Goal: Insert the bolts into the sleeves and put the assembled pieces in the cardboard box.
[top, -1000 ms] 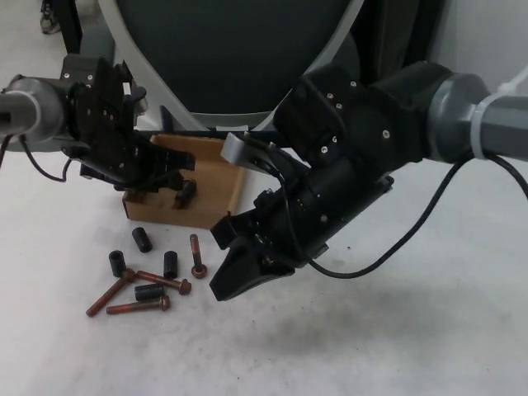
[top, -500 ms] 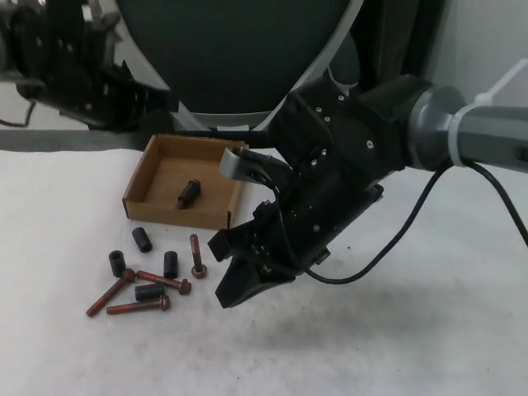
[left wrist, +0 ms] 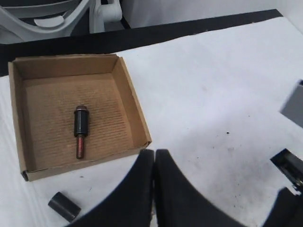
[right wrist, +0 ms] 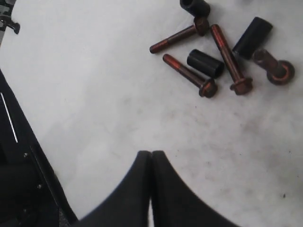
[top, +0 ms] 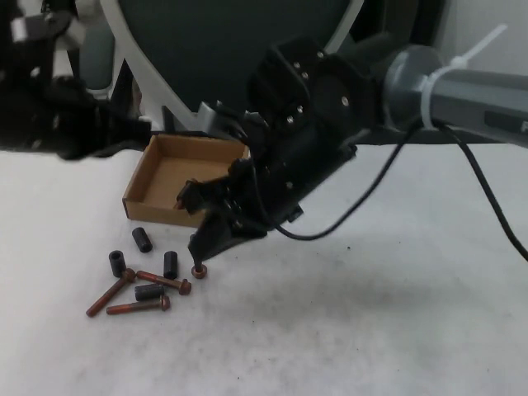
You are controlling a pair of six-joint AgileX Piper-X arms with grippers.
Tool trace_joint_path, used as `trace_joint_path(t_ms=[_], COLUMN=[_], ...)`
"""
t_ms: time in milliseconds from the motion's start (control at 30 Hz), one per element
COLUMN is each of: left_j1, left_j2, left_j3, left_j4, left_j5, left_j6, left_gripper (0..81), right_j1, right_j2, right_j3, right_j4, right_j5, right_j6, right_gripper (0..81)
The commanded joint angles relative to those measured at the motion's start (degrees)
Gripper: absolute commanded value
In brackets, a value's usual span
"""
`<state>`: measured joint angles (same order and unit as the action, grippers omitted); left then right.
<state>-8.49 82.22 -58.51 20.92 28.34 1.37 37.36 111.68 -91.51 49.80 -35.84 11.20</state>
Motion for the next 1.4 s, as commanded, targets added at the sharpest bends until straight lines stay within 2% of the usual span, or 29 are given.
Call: trace_joint_path(t_ms=[0, 200, 433, 767, 1067, 1233, 1367], left_j1=[-0.1, -0.1, -0.1, -0.1, -0.1, -0.1, -0.1], left_j2=[-9.82, -21.02, -30.09, -30.74, -30.74, -30.74, -30.74], left_j3=[10.22, 22.59, 31.95, 32.77, 32.77, 32.77, 32.77], left_j4=[-7.58, -9.96, -9.85, -9.18, -9.18, -9.18, -9.18], left_j5=[0.38, 0.09, 0.09, -2.55, -2.55, -3.01, -3.01], left_j6=[-1.37, -1.37, -9.2, -9.38, -7.02, -6.88, -6.88], left_gripper=[0.8, 0.8, 0.8, 0.8, 0.8, 0.8, 0.8], right_j1=[-0.37, -0.37, -0.37, -1.66, -4.42, -4.46, -4.46], right_j2=[2.18, 5.09, 11.0, 22.16, 25.33, 25.14, 23.09], right_j3=[-4.16, -9.85, -19.63, -31.98, -33.96, -34.23, -34.28], right_j4=[3.38, 6.43, 10.88, 16.92, 20.27, 26.83, 26.71], right_j5=[0.57, 2.54, 3.44, 3.44, 3.46, 8.4, 11.36], right_j6=[-0.49, -0.61, -1.27, -1.31, -3.65, -7.86, -9.95], right_gripper=[0.2, 0.2, 0.2, 0.2, 0.2, 0.2, 0.2])
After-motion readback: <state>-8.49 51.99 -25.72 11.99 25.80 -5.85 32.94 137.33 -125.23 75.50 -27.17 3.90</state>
